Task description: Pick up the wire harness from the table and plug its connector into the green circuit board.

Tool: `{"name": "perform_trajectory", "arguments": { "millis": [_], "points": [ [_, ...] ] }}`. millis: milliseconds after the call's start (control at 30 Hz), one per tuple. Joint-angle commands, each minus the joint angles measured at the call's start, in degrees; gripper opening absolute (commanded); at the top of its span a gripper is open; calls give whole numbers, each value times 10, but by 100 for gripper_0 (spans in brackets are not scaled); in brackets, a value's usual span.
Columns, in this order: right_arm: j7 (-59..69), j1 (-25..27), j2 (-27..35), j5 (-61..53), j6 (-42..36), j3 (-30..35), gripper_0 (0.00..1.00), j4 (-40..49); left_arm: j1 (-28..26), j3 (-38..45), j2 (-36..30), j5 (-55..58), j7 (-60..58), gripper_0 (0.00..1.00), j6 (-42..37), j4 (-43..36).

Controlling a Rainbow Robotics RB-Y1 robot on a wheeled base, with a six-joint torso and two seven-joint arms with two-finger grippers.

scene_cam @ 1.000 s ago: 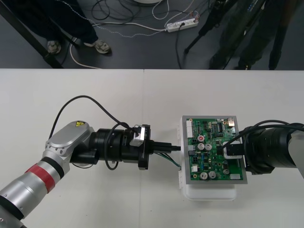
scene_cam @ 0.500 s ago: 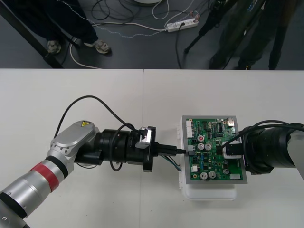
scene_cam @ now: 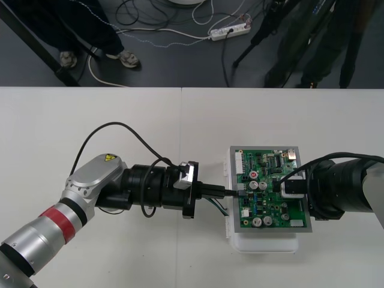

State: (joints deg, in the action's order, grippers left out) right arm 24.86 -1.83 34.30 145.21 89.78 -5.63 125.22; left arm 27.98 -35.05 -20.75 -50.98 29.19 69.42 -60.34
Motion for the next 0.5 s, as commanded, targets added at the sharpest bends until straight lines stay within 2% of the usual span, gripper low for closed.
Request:
{"name": "perform_trajectory", "arguments": {
  "millis": [33,500],
  "points": [
    [20,6,-10,2,2,-8,100,18,23,-12,20,10,10,0,-17,-21],
    [18,6,-10,9,2,-8,100,18,24,-12,23,10,13,0,-17,-22]
  ]
}}
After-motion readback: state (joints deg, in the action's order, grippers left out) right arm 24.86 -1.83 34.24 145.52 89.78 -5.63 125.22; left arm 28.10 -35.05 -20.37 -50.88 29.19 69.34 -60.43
